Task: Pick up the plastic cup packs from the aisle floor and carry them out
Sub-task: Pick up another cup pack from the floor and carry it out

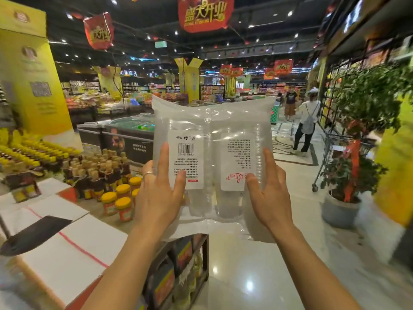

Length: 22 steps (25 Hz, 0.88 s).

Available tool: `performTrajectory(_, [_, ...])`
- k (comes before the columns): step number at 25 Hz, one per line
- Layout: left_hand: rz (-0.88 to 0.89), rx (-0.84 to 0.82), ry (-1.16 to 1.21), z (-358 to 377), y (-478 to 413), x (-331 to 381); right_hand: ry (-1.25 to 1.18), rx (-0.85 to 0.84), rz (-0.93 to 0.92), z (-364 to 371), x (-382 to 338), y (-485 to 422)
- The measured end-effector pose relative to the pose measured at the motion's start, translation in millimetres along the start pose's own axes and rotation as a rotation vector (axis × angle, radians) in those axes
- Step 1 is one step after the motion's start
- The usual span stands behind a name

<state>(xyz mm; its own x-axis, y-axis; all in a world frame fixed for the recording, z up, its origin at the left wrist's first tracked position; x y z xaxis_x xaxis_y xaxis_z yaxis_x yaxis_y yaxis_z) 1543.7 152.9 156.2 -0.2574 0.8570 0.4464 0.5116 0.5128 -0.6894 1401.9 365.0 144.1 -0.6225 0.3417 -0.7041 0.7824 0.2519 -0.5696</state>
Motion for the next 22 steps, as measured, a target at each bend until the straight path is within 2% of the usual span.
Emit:
performTrajectory(4, [0.019, -0.016, 0.000, 55, -50, -17, 0.032, 0.014, 0.024, 25, 24, -47])
performTrajectory(14, [0.154, -0.073, 0.162, 185, -198, -56, 0.151, 0.182, 0.074, 103, 72, -173])
performTrajectory(22, [0.231, -0.116, 0.189, 314, -273, -30, 0.219, 0.264, 0.149, 117, 164, -266])
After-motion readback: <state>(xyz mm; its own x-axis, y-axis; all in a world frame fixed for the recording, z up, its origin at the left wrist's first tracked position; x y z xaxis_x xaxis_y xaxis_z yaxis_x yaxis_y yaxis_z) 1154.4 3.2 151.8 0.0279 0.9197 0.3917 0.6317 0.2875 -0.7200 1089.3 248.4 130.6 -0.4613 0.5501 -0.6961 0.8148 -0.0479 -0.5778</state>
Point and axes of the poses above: each hand's wrist, its own y-axis away from the middle knuckle, its own z-axis out of the palm, x = y × z, the point moved 7 cm from there along -y, towards the middle knuckle
